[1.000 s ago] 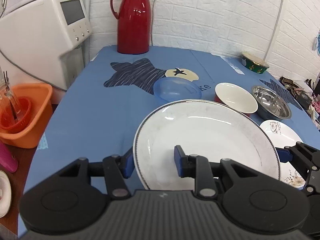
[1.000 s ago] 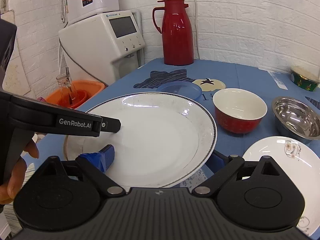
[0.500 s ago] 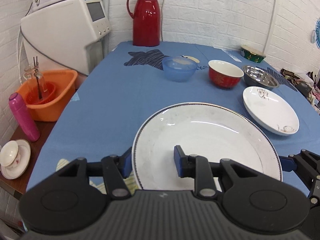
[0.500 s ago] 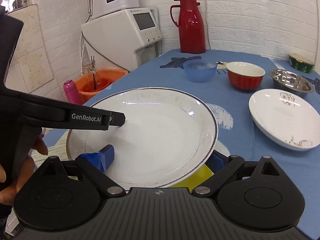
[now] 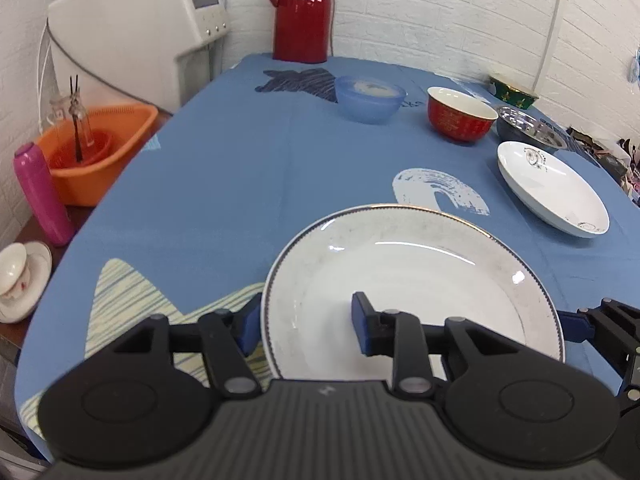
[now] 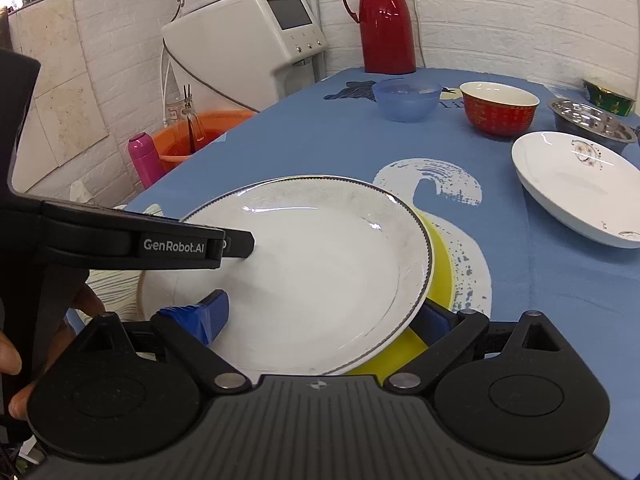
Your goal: Organize plates and bowls
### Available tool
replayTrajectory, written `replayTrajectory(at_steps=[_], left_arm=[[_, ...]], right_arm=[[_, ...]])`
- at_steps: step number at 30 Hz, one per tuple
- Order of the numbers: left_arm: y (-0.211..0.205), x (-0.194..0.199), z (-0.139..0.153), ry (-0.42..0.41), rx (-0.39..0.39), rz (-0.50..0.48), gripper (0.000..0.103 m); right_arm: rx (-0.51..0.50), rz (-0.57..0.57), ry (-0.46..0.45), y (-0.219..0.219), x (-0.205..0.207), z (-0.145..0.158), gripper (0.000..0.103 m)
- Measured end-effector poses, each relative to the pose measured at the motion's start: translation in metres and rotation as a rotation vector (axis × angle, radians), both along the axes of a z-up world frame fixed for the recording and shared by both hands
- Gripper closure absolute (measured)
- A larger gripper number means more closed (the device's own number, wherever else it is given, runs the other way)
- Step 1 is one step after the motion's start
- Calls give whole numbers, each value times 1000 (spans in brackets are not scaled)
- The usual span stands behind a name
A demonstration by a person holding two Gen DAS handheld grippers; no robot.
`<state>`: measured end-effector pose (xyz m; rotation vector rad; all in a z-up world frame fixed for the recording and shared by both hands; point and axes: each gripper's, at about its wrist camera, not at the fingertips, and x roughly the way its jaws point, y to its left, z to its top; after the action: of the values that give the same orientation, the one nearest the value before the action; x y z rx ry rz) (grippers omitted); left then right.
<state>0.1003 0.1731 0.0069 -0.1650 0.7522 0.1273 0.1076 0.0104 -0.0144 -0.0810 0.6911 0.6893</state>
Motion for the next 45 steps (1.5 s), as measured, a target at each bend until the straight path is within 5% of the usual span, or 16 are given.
replayTrajectory(at_steps=[4,15,27,45], left_arm=[[2,-7,11,-71,13,-1,46],[-1,-1,29,-104,-23,-1,33],[-32,9,39,-103,-27,-63,28],[-93,74,50,-29,-29,-202,27]], right_arm=[[26,-24,9,-6,1,5,21],[58,-122,-75,-34,-1,28,20],[46,-243,-72,-80,21,35,20],[23,-405,-46,-153,63,29,20]])
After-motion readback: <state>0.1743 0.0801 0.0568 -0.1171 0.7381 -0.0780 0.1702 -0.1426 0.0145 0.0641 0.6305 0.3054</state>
